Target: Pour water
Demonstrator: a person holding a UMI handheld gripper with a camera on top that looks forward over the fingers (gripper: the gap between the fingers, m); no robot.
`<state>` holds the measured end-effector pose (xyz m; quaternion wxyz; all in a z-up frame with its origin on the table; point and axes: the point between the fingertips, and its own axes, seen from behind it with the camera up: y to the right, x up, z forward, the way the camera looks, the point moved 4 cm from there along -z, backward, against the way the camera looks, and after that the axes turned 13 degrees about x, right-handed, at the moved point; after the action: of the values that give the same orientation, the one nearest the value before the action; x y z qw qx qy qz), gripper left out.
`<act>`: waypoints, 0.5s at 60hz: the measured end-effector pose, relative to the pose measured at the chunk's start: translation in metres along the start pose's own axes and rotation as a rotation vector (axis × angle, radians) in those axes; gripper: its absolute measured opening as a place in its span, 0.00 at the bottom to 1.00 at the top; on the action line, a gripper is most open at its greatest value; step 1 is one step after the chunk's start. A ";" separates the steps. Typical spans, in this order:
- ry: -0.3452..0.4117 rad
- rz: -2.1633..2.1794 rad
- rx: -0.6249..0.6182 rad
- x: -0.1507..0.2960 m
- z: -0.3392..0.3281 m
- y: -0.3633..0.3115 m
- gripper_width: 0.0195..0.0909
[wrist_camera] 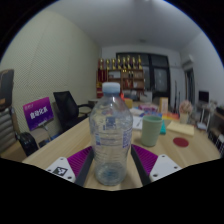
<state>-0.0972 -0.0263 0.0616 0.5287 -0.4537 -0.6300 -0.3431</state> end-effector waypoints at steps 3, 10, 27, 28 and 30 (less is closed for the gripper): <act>-0.041 0.096 0.036 -0.011 0.011 -0.008 0.52; -0.050 0.057 0.057 -0.004 0.007 -0.018 0.44; 0.024 -0.037 0.152 0.030 -0.006 -0.030 0.30; 0.033 -0.034 0.155 0.044 -0.008 -0.040 0.30; 0.072 -0.011 0.182 0.066 -0.010 -0.044 0.30</act>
<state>-0.1368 -0.0368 0.1298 0.5881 -0.3878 -0.6416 -0.3035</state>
